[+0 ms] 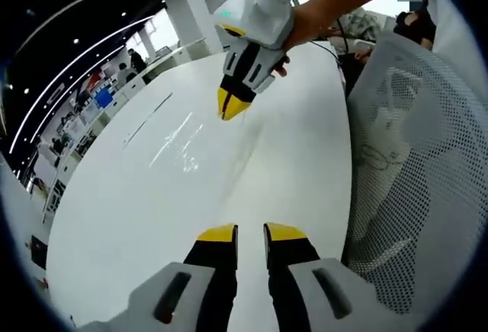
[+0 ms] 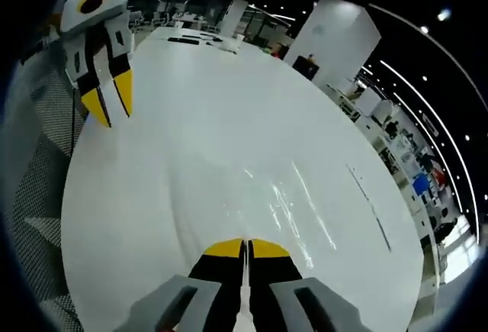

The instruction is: Open the resealable bag by pulling the two sides of the seal apart until the entire bag opening is separated and visibly accessible.

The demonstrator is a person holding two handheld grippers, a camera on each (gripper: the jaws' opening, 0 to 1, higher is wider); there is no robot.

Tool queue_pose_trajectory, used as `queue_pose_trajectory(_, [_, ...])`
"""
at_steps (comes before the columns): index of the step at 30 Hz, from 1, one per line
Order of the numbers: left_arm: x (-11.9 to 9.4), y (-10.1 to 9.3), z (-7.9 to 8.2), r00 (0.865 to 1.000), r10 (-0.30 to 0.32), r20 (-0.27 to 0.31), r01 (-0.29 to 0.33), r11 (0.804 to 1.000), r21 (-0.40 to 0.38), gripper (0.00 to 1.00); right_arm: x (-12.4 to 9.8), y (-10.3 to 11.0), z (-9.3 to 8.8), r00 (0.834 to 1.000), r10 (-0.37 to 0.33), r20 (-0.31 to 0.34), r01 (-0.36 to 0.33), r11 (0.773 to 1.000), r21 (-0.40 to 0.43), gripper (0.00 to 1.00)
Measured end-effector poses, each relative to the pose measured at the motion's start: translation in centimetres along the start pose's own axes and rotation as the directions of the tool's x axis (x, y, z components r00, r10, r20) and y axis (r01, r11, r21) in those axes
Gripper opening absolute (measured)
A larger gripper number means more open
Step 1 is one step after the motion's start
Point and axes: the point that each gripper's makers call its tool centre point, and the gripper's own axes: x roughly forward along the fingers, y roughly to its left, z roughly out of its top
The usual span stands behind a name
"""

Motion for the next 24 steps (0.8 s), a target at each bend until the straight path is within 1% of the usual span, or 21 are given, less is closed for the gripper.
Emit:
queue_pose_trajectory(1, [0.0,0.1,-0.1,1.000,0.000,-0.001,0.000,1.000,-0.004,0.11,-0.1,-0.2,-0.1,1.000,-0.006,0.001,0.006,0.999,0.047,0.00])
queue_pose_trajectory(2, [0.0,0.1,-0.2,1.000,-0.001,-0.003,0.001,1.000,-0.005,0.11,-0.1,0.0,0.1,1.000,0.012,0.019,-0.013,0.997,0.078,0.02])
queue_pose_trajectory(3, [0.1,0.1,-0.3,1.000,-0.003,-0.009,0.003,1.000,0.002,0.11,-0.1,0.4,0.3,0.999,0.038,0.032,-0.041,0.995,0.095,0.06])
queue_pose_trajectory(4, [0.2,0.1,-0.4,1.000,-0.008,-0.016,0.008,1.000,0.015,0.11,-0.1,0.7,0.3,0.998,0.060,0.031,-0.063,0.993,0.096,0.09])
queue_pose_trajectory(6, [0.2,0.1,-0.3,1.000,-0.008,-0.016,0.008,1.000,0.019,0.10,-0.1,0.7,0.3,0.998,0.055,0.024,-0.056,0.996,0.074,0.09])
queue_pose_trajectory(7, [0.2,0.2,-0.3,1.000,-0.007,-0.013,0.007,1.000,0.013,0.10,-0.2,0.7,0.4,0.998,0.053,0.030,-0.055,0.995,0.078,0.09])
queue_pose_trajectory(9, [0.2,0.3,-0.1,1.000,-0.004,-0.009,0.004,1.000,0.010,0.10,-0.2,1.0,1.2,0.995,0.068,0.073,-0.079,0.985,0.154,0.12])
queue_pose_trajectory(12, [0.2,0.4,-0.2,1.000,-0.005,-0.012,0.005,1.000,0.016,0.10,-0.3,1.0,1.5,0.995,0.064,0.077,-0.075,0.986,0.152,0.18])
queue_pose_trajectory(14, [0.2,0.4,-0.2,1.000,-0.005,-0.015,0.006,1.000,0.018,0.10,-0.4,1.2,1.7,0.994,0.068,0.080,-0.079,0.986,0.148,0.20])
queue_pose_trajectory(17, [0.2,0.4,-0.3,1.000,-0.006,-0.015,0.006,1.000,0.017,0.10,-0.5,1.3,1.8,0.993,0.077,0.085,-0.090,0.982,0.165,0.25])
queue_pose_trajectory(20, [0.2,0.3,-0.2,1.000,-0.006,-0.013,0.006,1.000,0.019,0.10,-0.9,1.3,2.1,0.992,0.075,0.096,-0.092,0.980,0.176,0.28])
queue_pose_trajectory(24, [0.3,0.2,-0.1,1.000,-0.005,-0.006,0.005,1.000,0.012,0.09,-1.3,1.5,1.8,0.992,0.073,0.105,-0.093,0.975,0.200,0.34])
